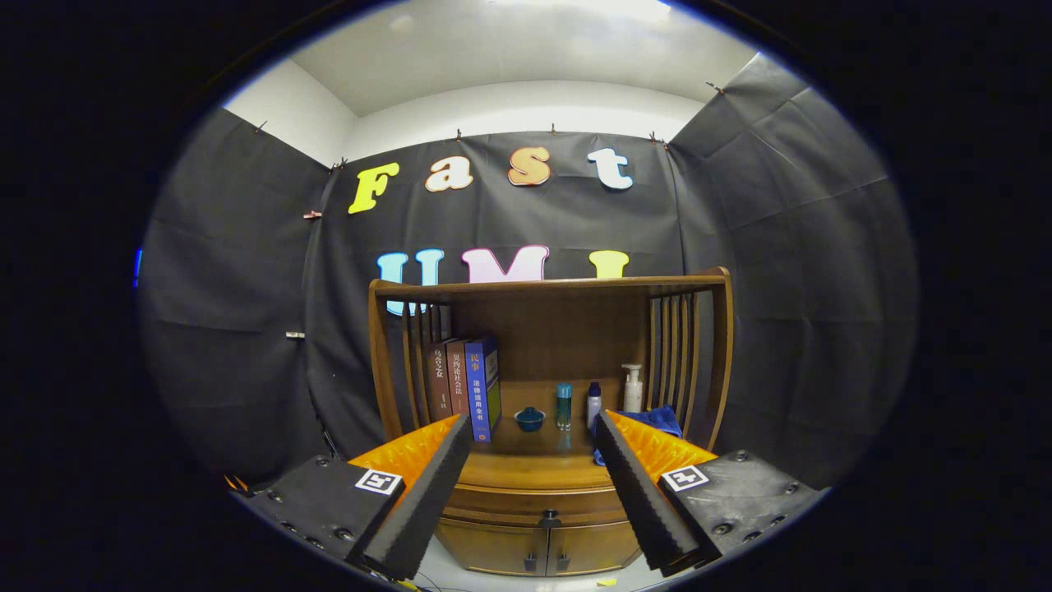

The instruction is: Pull open the drawer, take out the items inside it, and place them on the countertop above the cabinet.

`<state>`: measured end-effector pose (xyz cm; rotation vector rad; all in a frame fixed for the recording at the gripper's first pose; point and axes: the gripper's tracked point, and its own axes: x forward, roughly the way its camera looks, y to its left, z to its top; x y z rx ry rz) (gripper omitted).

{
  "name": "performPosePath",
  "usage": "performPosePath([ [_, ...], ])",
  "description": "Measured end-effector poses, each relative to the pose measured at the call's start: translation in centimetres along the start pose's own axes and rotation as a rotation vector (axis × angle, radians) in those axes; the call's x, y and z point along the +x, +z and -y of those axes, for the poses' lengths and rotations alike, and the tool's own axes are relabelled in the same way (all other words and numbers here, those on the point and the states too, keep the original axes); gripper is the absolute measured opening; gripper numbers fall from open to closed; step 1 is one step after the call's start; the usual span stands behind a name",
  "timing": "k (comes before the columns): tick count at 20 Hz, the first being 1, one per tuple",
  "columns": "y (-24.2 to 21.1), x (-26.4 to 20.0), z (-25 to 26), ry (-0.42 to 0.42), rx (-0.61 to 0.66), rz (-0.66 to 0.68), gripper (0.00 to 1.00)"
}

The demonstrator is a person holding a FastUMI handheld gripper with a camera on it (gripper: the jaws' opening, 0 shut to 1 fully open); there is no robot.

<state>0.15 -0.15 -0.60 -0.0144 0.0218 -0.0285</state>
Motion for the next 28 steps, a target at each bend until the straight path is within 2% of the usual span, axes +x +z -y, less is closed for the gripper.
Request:
performPosePath([
  [5,-2.8,0.6,0.6,-0.016,-0.014,-0.043,0.99],
  [10,-7.9,2.0,1.0,-0.014,0.007,-0.121,0.99],
  [22,-23.2,8.6,2.2,-0.045,0.018,-0.346,0.99],
  [28,-30.4,12.0,3.4,-0.098,0.044,-0.468,1.0],
])
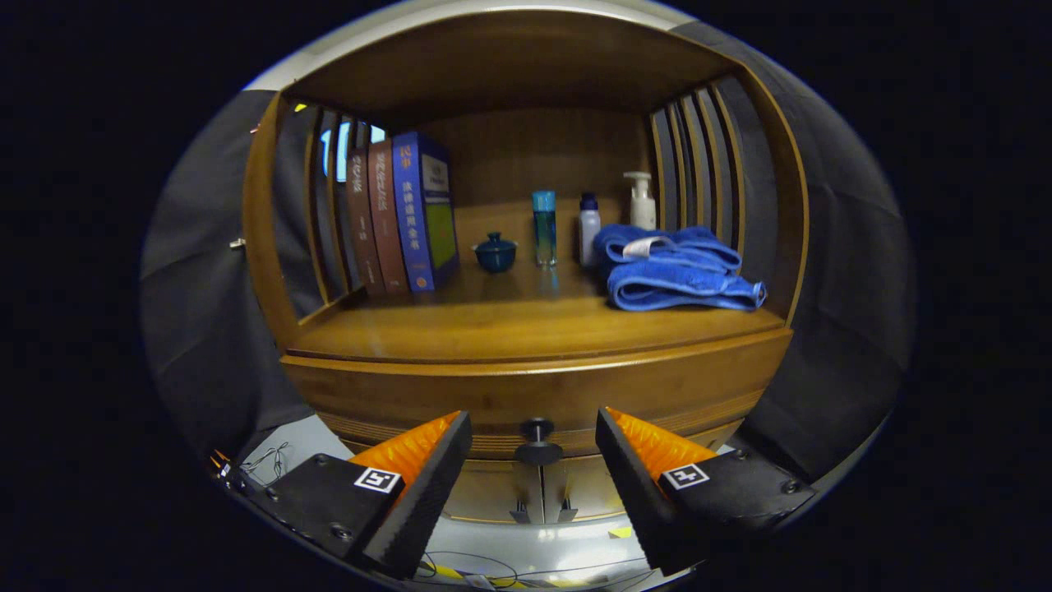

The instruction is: Pull open the drawer, take out the items inside it, and place them on the countertop above the cabinet.

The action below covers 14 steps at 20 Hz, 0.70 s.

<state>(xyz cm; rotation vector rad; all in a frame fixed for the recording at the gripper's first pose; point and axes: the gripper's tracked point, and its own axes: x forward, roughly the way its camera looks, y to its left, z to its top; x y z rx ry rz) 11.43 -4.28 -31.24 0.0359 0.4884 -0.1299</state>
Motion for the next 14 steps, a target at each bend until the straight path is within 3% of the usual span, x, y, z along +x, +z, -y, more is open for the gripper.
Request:
performPosePath([
  [3,-1.9,2.1,0.4,-0.018,0.011,-0.061,1.0],
  [6,-3.0,3.3,0.3,-0.021,0.011,-0.073,0.81],
  [8,-3.5,3.4,0.4,-0.032,-0.008,-0.091,0.77],
  [10,-3.4,3.6,0.5,-0.042,-0.028,-0.098,0.52],
  [13,-3.4,3.6,0.6,-0.044,-0.04,-0.103,0.44],
  [14,-3.6,3.9,0.5,-0.043,-0.04,-0.109,0.34],
])
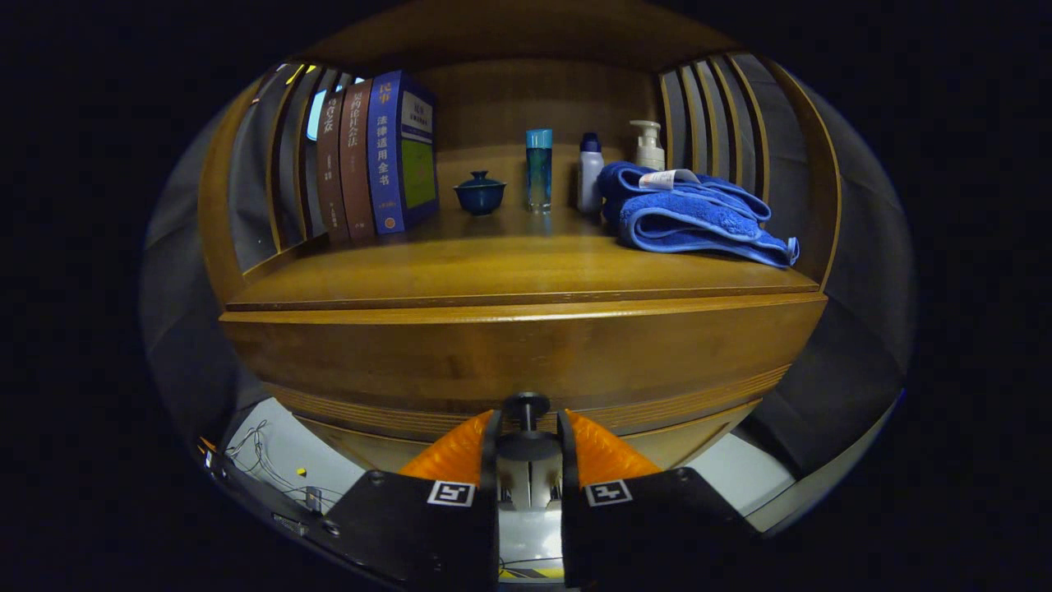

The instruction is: Pull open the drawer, take out the items inside it, and place them on the countertop above the cabinet.

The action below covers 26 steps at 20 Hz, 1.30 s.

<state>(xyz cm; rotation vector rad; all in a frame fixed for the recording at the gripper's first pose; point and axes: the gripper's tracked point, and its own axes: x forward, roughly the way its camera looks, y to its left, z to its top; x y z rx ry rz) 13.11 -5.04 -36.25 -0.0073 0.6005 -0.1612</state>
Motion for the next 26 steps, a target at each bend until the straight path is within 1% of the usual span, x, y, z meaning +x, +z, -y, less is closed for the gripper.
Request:
performPosePath([
  [4,0.0,-0.2,0.0,0.007,0.007,-0.012,0.34],
  [8,-0.7,-1.5,0.2,0.004,0.015,-0.035,0.34],
  [14,-3.1,-6.1,0.5,0.01,-0.007,-0.066,0.34],
  [21,-5.6,-11.0,1.0,0.013,0.015,-0.089,0.34],
  [26,-7.1,-13.5,1.2,0.017,0.025,-0.104,0.34],
])
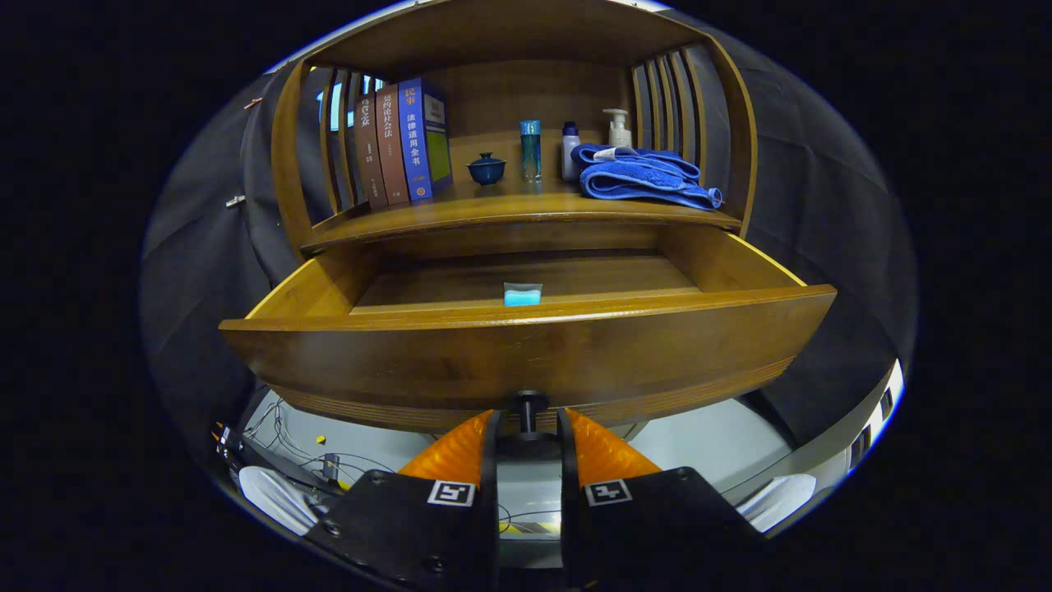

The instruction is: Pull open the drawer, take out the items inside it, and place them on the countertop above the cabinet.

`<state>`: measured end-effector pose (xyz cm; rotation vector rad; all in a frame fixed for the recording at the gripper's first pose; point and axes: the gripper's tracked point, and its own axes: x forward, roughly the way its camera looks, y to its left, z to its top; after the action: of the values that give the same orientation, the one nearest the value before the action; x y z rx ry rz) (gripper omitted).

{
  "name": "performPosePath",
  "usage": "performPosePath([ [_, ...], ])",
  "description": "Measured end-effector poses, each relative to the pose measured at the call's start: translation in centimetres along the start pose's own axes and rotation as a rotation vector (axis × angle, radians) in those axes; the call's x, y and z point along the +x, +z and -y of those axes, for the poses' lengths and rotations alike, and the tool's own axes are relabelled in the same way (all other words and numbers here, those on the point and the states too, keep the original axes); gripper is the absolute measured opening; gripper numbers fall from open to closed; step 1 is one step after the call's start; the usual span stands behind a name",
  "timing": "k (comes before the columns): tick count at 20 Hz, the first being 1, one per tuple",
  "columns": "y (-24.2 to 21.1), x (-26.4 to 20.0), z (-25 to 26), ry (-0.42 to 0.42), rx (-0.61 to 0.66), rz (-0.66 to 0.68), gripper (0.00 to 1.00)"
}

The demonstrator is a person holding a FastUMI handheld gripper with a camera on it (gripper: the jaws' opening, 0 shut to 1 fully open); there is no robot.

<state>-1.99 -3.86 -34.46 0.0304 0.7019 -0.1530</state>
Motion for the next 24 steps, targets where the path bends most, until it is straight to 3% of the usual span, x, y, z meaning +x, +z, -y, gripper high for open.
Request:
performPosePath([
  [13,-3.0,-2.4,0.2,0.014,0.012,-0.048,0.35],
  [19,-2.1,-6.4,-0.5,0.036,0.027,-0.087,1.0],
  [24,5.3,-8.8,-2.5,0.123,0.065,-0.025,1.0],
])
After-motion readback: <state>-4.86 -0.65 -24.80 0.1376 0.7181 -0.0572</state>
